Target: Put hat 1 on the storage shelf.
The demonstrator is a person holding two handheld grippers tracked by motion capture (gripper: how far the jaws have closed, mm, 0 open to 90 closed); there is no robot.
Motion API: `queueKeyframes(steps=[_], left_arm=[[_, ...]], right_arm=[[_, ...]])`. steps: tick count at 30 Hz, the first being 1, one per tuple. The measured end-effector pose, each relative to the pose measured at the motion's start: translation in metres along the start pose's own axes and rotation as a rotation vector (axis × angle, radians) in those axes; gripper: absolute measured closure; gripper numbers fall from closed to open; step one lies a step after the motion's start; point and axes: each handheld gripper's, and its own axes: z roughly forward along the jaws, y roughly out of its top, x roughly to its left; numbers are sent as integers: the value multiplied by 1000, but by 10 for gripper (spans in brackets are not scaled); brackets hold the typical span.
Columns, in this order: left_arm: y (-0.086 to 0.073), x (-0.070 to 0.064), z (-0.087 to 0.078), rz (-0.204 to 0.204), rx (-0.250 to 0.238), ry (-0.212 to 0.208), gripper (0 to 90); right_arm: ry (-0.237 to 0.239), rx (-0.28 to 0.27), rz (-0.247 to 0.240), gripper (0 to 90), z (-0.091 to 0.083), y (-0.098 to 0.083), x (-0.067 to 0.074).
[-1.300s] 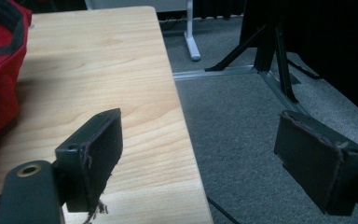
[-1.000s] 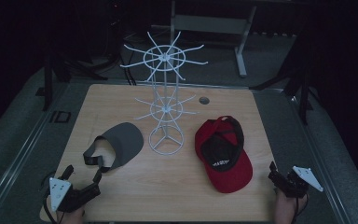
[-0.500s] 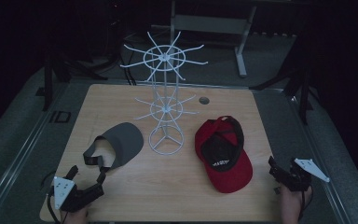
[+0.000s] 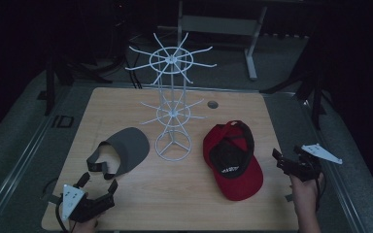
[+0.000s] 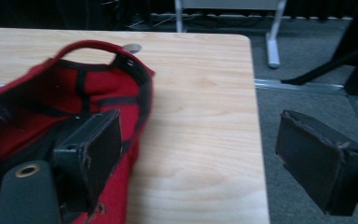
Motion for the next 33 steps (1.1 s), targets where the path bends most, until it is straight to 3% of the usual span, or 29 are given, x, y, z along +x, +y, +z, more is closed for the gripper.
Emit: queueKeyframes(steps=[7,9,12,15,21,29,33], left_arm=[[0,-2,0,-35,8,-35,15],[1,-2,0,-44,15,-46,15],[1,-3,0,-30,22,-47,15],[1,-4,0,-15,33,-45,15],[1,-5,0,-21,36,-63,15],[1,-4,1,-27,41,-70,15],[1,-4,1,-27,40,-70,15]], right_arm=[[75,42,-24,126,17,17,7],[77,73,-43,126,24,20,10],[117,74,-27,128,32,21,12],[128,106,-66,232,43,21,17],[174,164,-99,230,69,19,24],[190,184,-119,241,93,23,24],[179,214,-103,235,107,20,22]])
